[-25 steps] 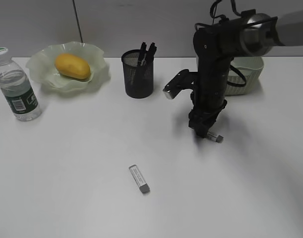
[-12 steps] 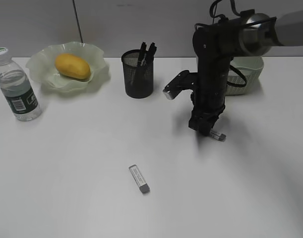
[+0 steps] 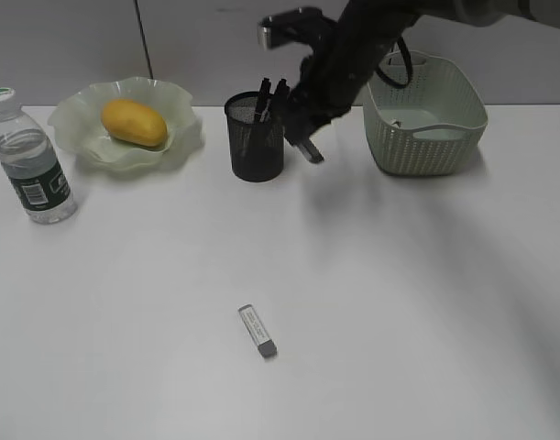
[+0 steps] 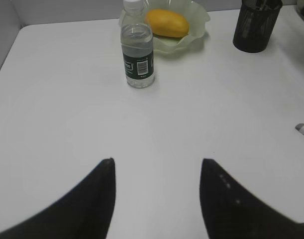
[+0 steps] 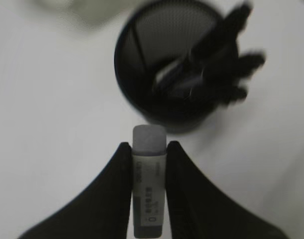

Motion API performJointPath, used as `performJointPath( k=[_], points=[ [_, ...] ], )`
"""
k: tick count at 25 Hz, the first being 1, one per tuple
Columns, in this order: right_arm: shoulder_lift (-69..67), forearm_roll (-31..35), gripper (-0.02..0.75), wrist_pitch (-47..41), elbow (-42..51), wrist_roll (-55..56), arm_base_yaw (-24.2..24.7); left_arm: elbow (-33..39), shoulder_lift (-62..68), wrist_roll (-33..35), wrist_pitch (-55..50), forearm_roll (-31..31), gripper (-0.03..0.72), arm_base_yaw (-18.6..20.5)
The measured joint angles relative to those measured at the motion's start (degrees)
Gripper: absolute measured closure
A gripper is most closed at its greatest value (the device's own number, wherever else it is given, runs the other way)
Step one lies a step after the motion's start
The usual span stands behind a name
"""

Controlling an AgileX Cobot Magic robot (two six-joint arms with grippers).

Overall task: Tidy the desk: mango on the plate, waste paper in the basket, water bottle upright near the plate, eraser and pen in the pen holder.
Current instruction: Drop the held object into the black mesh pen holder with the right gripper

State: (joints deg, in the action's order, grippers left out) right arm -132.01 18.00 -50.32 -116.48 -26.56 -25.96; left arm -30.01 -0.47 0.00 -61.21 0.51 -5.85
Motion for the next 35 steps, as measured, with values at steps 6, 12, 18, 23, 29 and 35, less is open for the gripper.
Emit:
performJointPath(
  k=[6, 12, 18, 23, 29, 35],
  points=[
    [0.0, 7.62, 0.563, 15.25, -1.9, 0.0, 0.0, 0.0, 0.0, 0.0, 0.0, 0.0, 0.274, 0.0],
    [-1.83, 8.2, 0.563, 24.55, -2.03, 0.0, -1.66, 0.0, 0.0, 0.0, 0.0, -0.07, 0.274, 0.0],
    [-4.72, 8.01, 0.563, 27.73, -2.03, 0.0, -3.6, 0.0, 0.0, 0.0, 0.0, -0.13, 0.274, 0.0],
    [-6.3, 7.18, 0.515, 28.32, -2.03, 0.0, -3.78, 0.0, 0.0, 0.0, 0.0, -0.13, 0.274, 0.0],
    [-6.35, 5.63, 0.37, 28.85, -2.03, 0.0, -3.78, 0.0, 0.0, 0.0, 0.0, -0.13, 0.274, 0.0],
    [-4.36, 2.33, 0.332, 17.6, -2.82, 0.55, -3.78, 0.0, 0.0, 0.0, 0.0, -0.13, 0.274, 0.0]
  ],
)
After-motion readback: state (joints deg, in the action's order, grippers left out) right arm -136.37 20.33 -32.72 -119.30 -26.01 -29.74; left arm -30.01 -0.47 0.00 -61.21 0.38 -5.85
